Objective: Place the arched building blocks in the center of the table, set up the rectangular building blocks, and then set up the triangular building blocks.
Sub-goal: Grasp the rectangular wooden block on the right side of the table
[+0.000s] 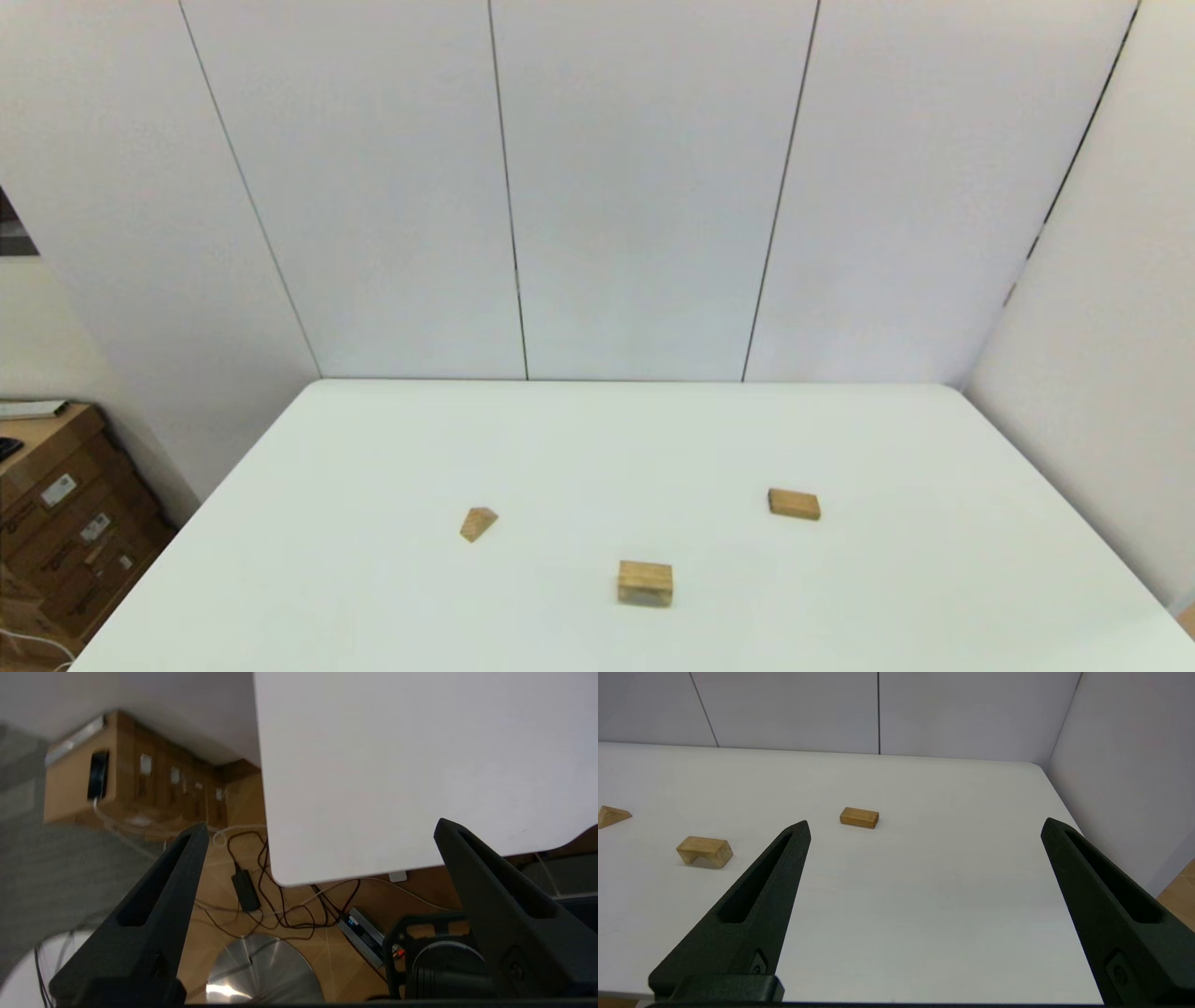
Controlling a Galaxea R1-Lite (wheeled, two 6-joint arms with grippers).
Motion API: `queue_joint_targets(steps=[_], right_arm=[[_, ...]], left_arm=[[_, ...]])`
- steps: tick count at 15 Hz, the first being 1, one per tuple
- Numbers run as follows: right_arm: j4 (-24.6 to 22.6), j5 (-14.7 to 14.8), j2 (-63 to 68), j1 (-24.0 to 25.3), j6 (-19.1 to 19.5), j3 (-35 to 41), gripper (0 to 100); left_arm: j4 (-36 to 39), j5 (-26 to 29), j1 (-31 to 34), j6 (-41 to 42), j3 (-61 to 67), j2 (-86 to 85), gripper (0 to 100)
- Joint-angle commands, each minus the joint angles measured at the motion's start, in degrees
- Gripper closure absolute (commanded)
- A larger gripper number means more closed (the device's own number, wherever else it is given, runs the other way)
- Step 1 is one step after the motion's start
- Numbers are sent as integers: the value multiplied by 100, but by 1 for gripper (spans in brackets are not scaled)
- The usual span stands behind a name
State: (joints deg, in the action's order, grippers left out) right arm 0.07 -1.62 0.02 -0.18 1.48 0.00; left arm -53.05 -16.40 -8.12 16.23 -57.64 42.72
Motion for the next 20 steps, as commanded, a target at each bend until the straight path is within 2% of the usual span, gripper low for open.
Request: queue_joint_targets(steps=[1,6,8,11,13,16,20], right_arm=[[1,-5,-2,1,2,9,0],[1,4,-11,1,2,9,0],[1,-5,-11,1,2,9,0],[1,-5,-2,1,2,9,0],[1,-5,-11,1,2,9,0],[1,-5,-11,1,2,9,0],[1,-5,-2,1,2,9,0]], left_arm=[[463,40,601,74,1554,-2391,0],[753,75,724,311,2292,-3358,0],[1236,137,733,337,2723,-3604,0],[2502,550,742,285,3725,-3982,0],[2853,893,750,30,4173,-4113,0],[3249,1833,786,-401,4560,-4263,0],[4022,1930,786,-577,5192,-4263,0]])
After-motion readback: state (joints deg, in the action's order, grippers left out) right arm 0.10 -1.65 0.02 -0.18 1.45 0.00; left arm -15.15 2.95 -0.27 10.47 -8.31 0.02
